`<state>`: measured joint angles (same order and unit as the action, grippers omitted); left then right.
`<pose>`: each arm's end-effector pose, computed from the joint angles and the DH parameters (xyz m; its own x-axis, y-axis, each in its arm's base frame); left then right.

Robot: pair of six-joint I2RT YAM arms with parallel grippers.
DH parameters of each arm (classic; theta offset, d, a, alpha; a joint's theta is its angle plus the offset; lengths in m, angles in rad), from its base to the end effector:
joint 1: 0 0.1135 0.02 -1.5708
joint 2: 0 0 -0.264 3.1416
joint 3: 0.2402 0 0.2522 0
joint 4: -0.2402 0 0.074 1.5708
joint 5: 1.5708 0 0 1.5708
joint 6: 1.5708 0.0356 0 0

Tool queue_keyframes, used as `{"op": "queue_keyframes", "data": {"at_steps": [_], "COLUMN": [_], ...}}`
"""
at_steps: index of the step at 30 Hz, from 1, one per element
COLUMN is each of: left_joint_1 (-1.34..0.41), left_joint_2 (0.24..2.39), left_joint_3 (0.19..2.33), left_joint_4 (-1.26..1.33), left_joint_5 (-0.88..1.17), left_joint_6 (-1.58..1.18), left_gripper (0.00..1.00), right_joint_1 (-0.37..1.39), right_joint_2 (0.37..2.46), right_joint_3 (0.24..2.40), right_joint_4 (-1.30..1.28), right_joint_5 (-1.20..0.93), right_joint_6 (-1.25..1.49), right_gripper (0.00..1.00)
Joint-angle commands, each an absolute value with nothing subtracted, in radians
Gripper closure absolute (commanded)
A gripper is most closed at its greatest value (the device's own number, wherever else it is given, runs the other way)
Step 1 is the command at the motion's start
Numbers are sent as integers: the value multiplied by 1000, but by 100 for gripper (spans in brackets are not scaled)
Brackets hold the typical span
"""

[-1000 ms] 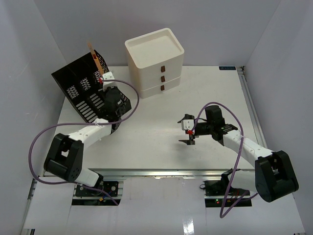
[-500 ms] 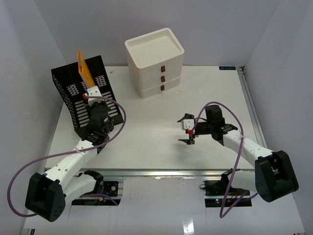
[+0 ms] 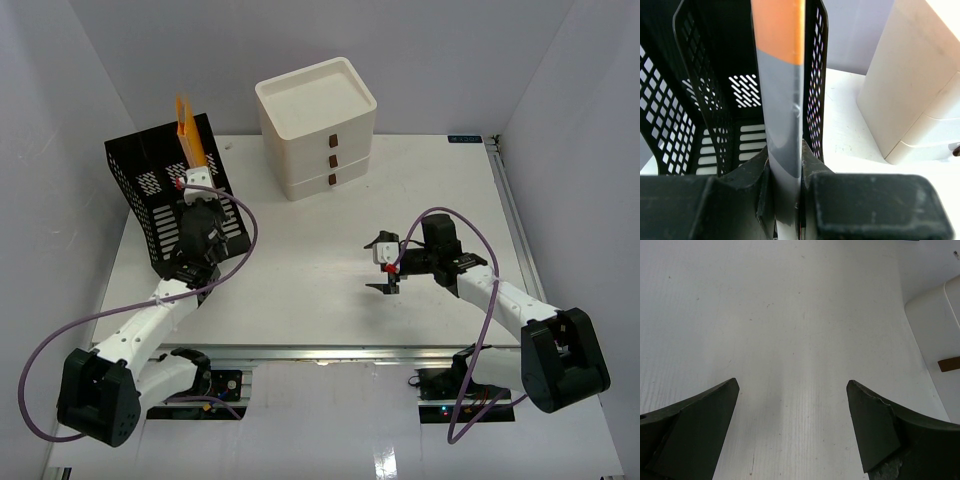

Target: Organize the desk

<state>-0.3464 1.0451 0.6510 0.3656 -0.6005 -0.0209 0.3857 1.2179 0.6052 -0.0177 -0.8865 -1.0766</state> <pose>0.2326 -0.0626 0.3002 -0.0215 -0.0105 -0.9997 -0.2517 0.9678 -0.0048 0.2135 0.1165 0.2126 0.4608 -0.4135 -0.7853 -0.8687 -0.0291 -0.4945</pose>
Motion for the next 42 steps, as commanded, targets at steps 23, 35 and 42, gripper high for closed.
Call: {"op": "queue_keyframes", "data": {"at_steps": [23,35,42], "left_joint_1": [-144,-144,-144], "left_joint_2": [1145,1001,965], "left_joint_3": [659,656,681], "left_joint_4": [733,672,644], "left_joint_5": [-227,-215,-237], "left_joint_6": [-75,-84,-31], "left_gripper": [100,100,100], "right_joint_1": [372,372,371], "right_joint_2": [1190,1194,1195], "right_joint_3": [588,589,590], "right_joint_4": [14,12,12], "right_joint_5": [-919,-925,-928], "right_joint_6": [-1090,-1092,-1089], "right_gripper": [5,5,5]}}
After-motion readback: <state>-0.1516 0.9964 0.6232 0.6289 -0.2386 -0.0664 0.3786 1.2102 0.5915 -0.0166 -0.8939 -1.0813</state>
